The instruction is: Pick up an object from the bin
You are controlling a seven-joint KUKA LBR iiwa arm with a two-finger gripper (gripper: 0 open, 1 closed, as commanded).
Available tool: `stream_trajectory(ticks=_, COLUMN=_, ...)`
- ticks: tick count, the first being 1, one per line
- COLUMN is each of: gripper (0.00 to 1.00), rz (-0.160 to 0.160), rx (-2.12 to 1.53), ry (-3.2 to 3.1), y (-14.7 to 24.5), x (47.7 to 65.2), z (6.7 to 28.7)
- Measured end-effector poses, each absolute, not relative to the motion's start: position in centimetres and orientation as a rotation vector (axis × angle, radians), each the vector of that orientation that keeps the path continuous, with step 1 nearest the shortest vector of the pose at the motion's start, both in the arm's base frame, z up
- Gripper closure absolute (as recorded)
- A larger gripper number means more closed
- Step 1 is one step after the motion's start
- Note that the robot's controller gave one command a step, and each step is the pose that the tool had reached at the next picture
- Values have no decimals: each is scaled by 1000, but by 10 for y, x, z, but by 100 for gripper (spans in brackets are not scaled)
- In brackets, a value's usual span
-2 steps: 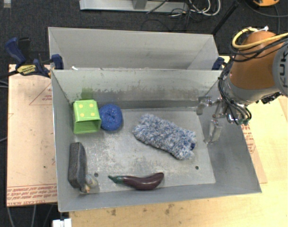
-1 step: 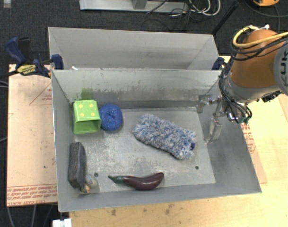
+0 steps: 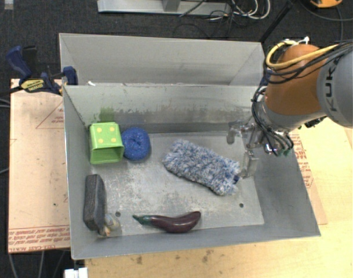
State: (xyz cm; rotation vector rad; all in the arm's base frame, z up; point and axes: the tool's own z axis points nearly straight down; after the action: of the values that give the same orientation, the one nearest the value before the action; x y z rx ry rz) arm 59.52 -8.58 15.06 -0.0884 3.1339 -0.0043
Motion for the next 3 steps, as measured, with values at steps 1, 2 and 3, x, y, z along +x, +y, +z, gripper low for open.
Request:
stream_trajectory(ticks=1, gripper=0, rz=6, rx=-191, ry=3133, y=-69, x=581, z=116)
stream_trajectory(ticks=2, gripper=0, rz=-1, rx=-168, ry=3136, y=-48, x=585, z=93)
stream_trajectory(ticks=3, gripper=100, rz=0, rx=-485, ry=3101, y=-30, x=598, z=72)
